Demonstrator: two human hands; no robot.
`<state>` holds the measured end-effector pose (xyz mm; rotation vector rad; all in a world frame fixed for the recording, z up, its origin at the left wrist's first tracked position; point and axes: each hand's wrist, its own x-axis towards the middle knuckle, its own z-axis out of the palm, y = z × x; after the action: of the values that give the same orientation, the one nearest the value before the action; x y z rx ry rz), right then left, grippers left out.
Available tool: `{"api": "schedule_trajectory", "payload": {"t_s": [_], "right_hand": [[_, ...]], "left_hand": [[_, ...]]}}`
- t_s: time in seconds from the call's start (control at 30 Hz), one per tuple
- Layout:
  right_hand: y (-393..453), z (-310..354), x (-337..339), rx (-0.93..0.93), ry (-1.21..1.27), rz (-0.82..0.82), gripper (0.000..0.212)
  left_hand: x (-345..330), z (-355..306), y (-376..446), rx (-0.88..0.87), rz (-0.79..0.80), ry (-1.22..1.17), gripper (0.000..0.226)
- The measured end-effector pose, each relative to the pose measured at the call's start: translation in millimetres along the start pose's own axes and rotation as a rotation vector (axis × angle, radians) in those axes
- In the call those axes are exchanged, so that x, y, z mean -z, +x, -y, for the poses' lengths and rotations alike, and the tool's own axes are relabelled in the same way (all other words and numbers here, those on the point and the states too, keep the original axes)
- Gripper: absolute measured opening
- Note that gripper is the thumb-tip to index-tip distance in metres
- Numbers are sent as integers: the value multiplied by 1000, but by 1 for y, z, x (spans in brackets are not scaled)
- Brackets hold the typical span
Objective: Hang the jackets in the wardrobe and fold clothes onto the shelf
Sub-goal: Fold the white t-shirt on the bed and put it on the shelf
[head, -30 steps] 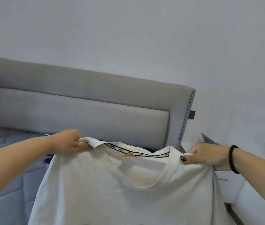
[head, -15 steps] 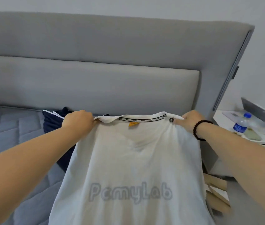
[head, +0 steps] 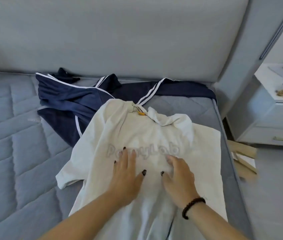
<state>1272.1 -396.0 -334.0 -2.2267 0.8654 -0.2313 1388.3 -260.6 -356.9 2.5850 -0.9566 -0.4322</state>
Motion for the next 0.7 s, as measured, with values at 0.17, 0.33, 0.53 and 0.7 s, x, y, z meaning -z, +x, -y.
{"api": "schedule_trajectory", "payload": {"t_s": [0.17,0.33,0.53,0.7], "right_hand": [[-77,-37,-32,133,-213,-17,45],[-131,-55,-24,103,-368,42,50],[-178,-53,-26,79,-434,-48,63],[-200,-56,-18,108,-564,88,67]], "left_hand": [[-37,6,-50,-41,-112,250,62],[-52,1,-99,-45,-132,221,61],[-74,-3,-165,-38,-213,215,58],[-90,-10,-213,66,-295,204,53]]}}
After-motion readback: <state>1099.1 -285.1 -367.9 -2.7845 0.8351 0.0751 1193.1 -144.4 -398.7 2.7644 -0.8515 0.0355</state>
